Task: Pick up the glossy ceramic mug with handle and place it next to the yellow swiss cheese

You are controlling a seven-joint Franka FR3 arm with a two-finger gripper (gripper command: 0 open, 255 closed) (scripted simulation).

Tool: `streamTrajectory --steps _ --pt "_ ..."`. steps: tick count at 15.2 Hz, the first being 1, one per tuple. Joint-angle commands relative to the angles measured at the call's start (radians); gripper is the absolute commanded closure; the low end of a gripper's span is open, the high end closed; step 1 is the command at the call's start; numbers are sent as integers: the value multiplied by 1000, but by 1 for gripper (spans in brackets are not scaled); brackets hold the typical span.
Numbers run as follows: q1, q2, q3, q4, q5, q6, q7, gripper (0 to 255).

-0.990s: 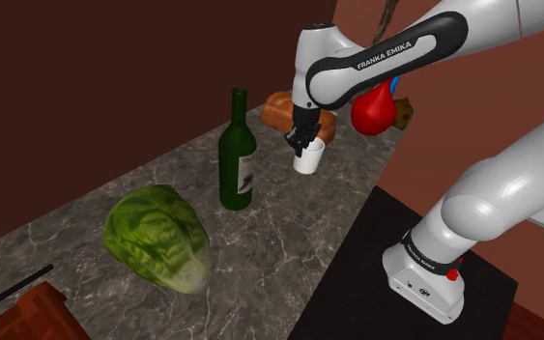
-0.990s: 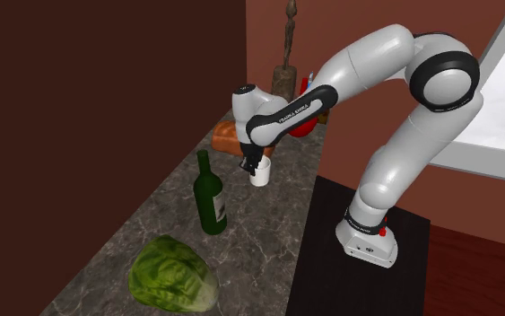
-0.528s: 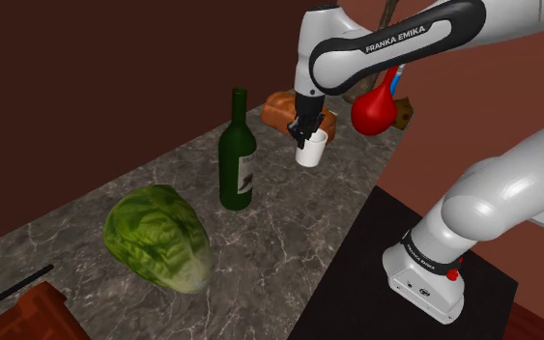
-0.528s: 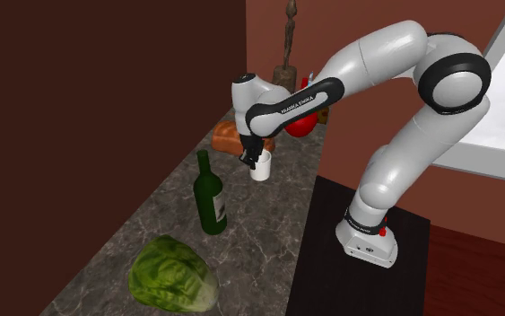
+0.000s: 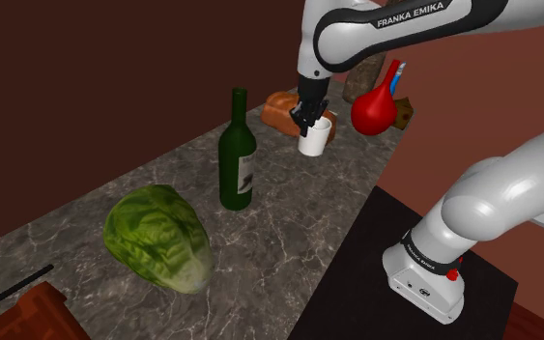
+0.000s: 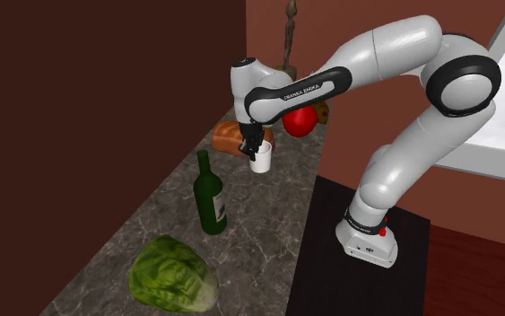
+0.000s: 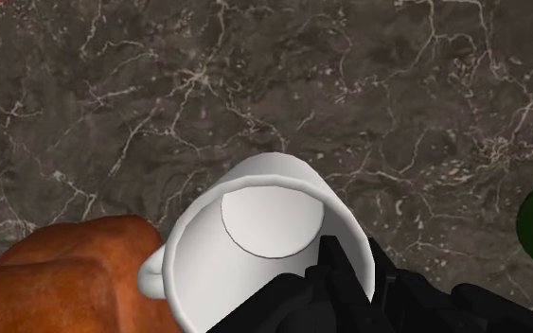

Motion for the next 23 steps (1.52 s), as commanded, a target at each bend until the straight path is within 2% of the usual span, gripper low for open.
streamTrajectory --steps 1,17,23 --pt "-1 -8 -3 19 0 -27 -4 255" --pt "-3 -43 -16 200 1 -243 -16 255" --pt "-64 -12 -113 221 -47 -229 -155 255"
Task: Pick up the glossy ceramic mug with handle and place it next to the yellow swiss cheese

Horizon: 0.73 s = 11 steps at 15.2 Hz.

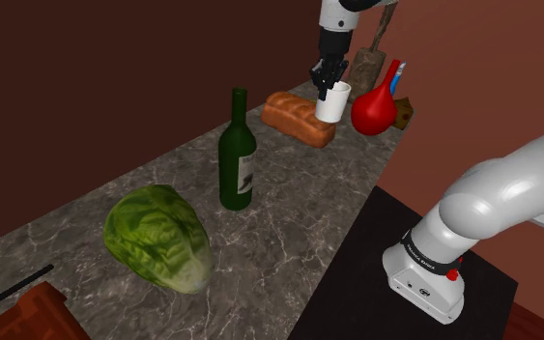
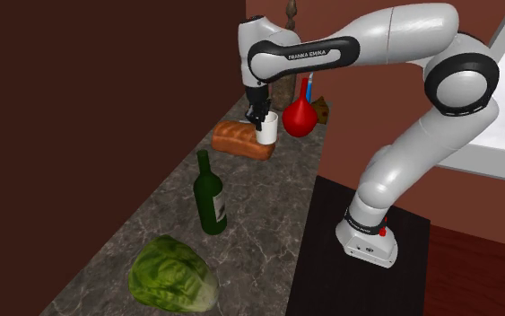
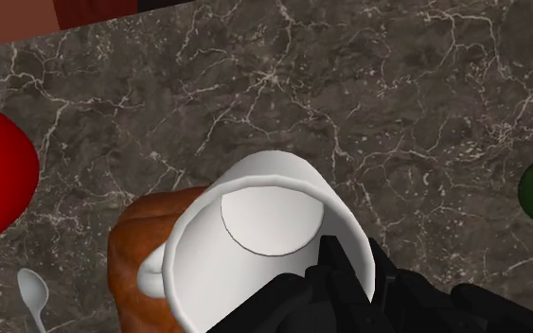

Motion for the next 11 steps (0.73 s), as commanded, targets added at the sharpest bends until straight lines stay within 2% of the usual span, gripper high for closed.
streamTrajectory --steps 1,11 --pt "-21 21 -31 20 -17 3 -47 255" --pt "-117 161 -175 155 -73 22 -266 255"
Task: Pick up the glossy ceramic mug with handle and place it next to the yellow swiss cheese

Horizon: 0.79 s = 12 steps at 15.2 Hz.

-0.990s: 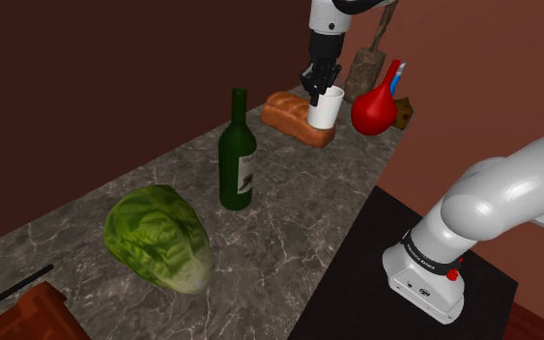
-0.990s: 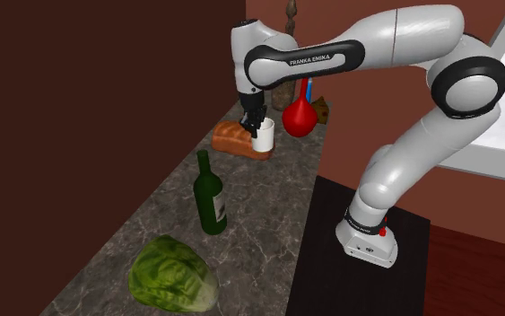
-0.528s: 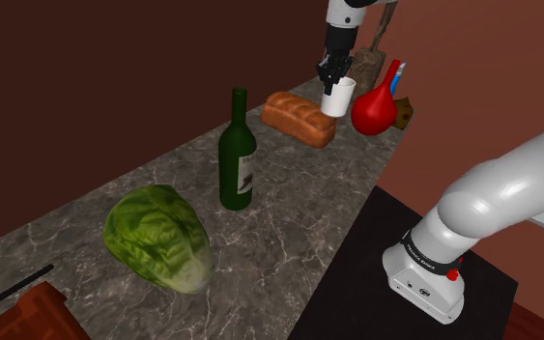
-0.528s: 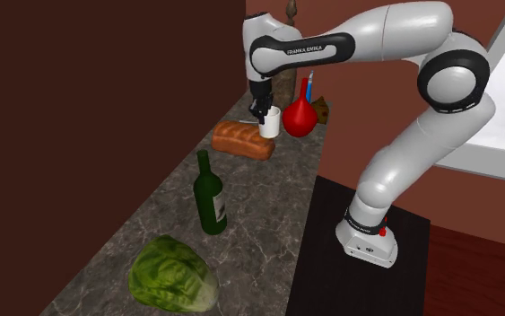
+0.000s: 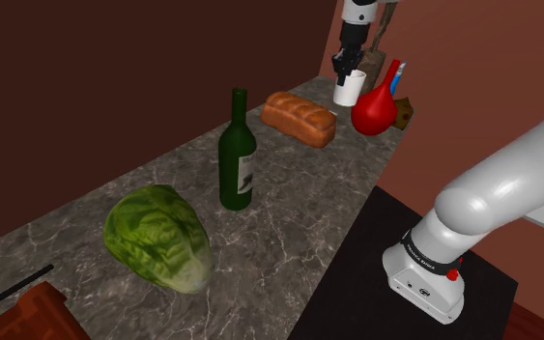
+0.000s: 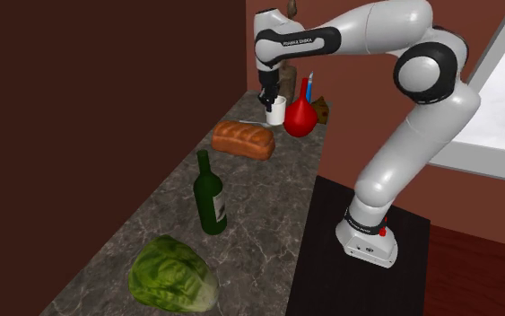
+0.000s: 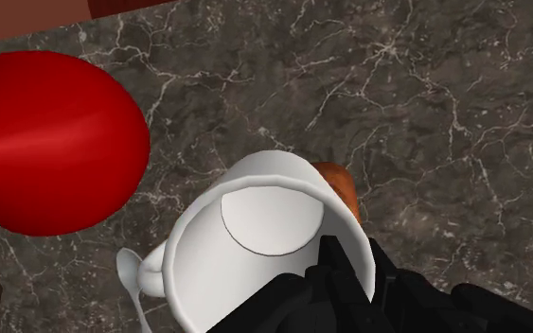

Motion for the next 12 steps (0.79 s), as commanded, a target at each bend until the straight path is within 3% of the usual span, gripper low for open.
streamTrajectory --steps 1,12 --pt "-19 39 -27 41 -7 2 -46 255" --pt "-127 300 -149 344 8 -22 -281 255"
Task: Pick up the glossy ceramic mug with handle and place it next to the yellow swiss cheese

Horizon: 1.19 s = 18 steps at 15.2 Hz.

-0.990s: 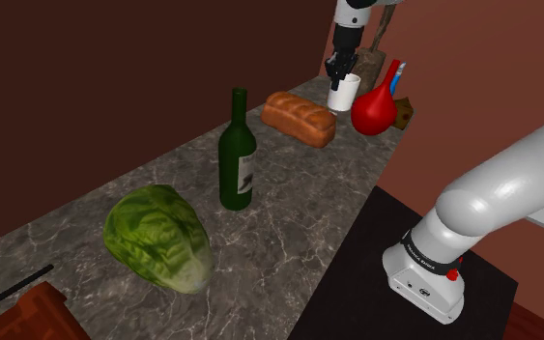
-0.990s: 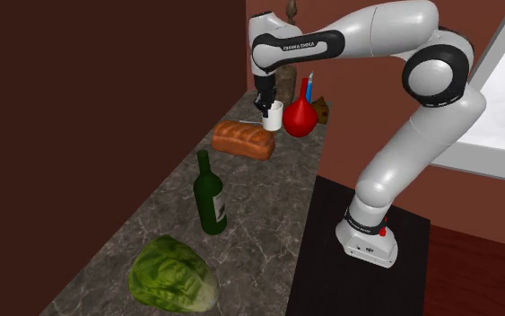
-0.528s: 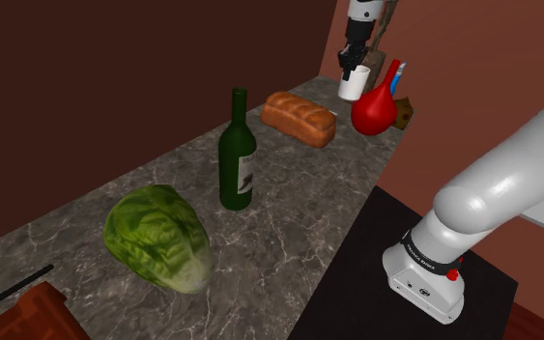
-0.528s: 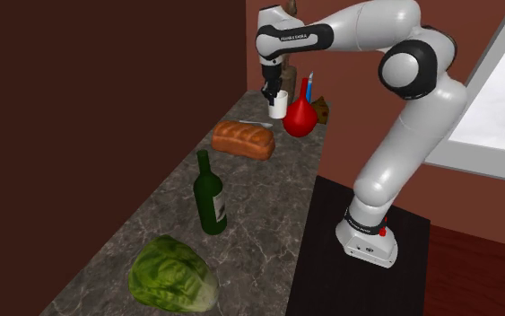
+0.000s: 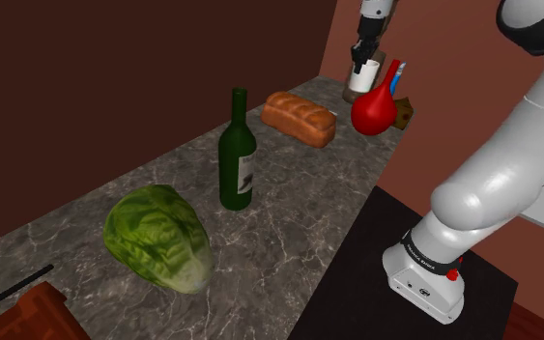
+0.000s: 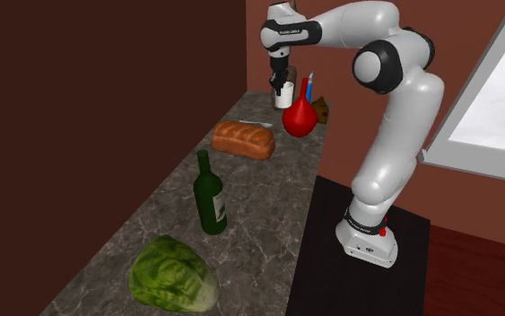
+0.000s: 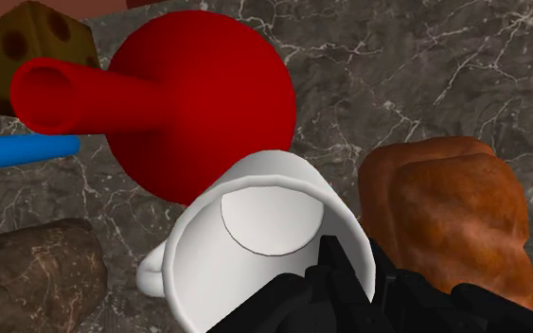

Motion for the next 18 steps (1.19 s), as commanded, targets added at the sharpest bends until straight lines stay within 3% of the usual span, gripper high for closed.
streamTrajectory --steps 1,8,14,18 --pt "-22 64 -18 75 10 -8 -44 255" --pt "-117 304 -62 401 64 -88 -181 255" --pt "-228 583 -70 838 121 -242 -269 255" --pt "-217 551 -71 729 115 -166 -266 255"
